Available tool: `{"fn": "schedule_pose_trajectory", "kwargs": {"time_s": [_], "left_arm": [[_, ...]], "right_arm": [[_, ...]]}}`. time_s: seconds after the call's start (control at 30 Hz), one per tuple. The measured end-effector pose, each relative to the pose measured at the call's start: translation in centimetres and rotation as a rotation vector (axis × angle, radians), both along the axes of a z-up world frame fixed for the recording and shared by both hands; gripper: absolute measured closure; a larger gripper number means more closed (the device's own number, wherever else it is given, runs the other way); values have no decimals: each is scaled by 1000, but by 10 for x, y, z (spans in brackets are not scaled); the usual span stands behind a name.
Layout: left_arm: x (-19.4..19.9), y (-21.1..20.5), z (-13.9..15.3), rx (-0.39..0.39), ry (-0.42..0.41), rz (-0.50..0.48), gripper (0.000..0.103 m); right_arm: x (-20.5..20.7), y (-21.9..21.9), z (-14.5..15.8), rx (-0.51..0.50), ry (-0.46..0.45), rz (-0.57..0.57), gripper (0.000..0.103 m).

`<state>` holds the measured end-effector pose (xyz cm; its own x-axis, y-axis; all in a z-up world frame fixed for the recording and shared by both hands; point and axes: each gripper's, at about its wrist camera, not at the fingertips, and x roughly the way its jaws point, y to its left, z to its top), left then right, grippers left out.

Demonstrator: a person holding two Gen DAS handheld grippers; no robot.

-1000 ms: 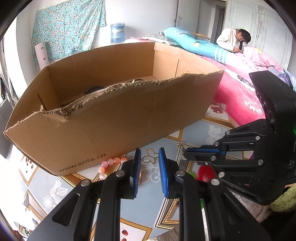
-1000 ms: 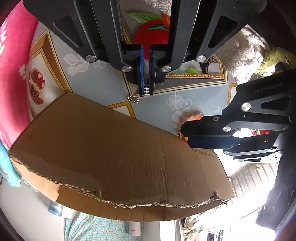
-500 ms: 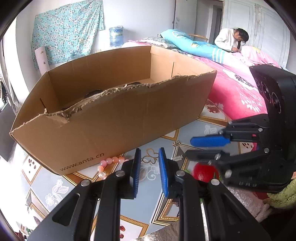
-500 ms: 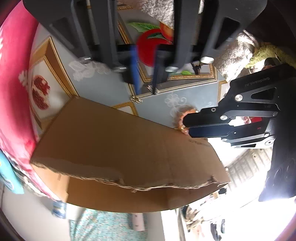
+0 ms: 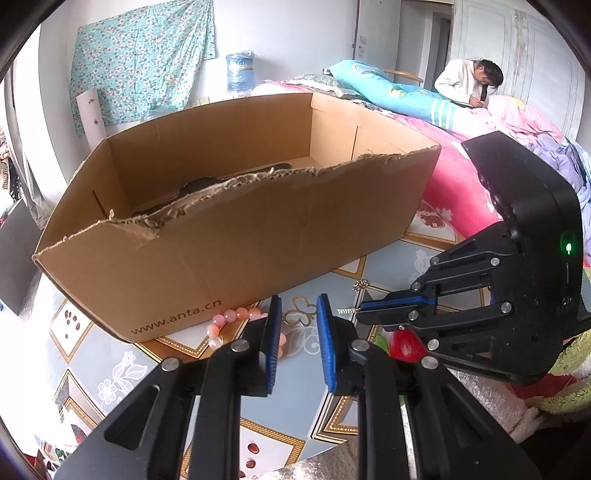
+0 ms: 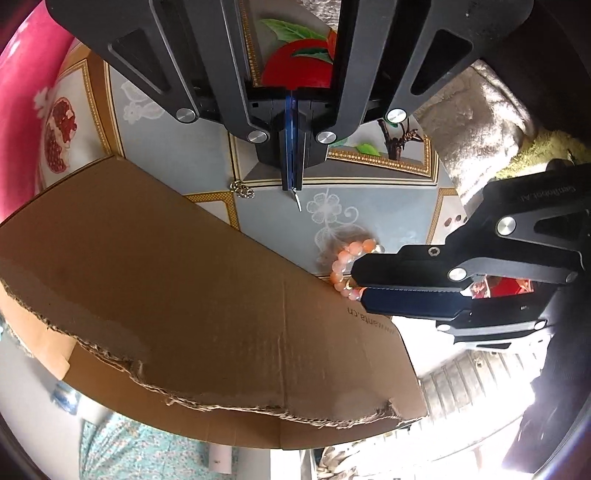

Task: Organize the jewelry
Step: 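Close the right gripper on the small silver chain charm and lift, then carry the silver charm into the box and open the right gripper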

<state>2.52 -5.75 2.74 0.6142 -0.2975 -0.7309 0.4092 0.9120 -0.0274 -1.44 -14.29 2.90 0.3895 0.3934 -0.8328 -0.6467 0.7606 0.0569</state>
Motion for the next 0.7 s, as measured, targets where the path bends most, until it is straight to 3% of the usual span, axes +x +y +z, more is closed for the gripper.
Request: {"fn": "schedule_pose_trajectory", "kwargs": {"time_s": [0.43, 0.53, 0.7], "left_arm": [[-2, 4, 4, -13, -9, -1, 85], [-6, 6, 15, -43, -12, -18, 85], [-15, 14, 56, -160, -40, -86, 85]], "right_arm": [[-5, -36, 25, 71, -22, -51, 103], [-7, -45, 44, 106, -44, -67, 103], [-11, -65, 91, 191, -120, -85, 103]]}}
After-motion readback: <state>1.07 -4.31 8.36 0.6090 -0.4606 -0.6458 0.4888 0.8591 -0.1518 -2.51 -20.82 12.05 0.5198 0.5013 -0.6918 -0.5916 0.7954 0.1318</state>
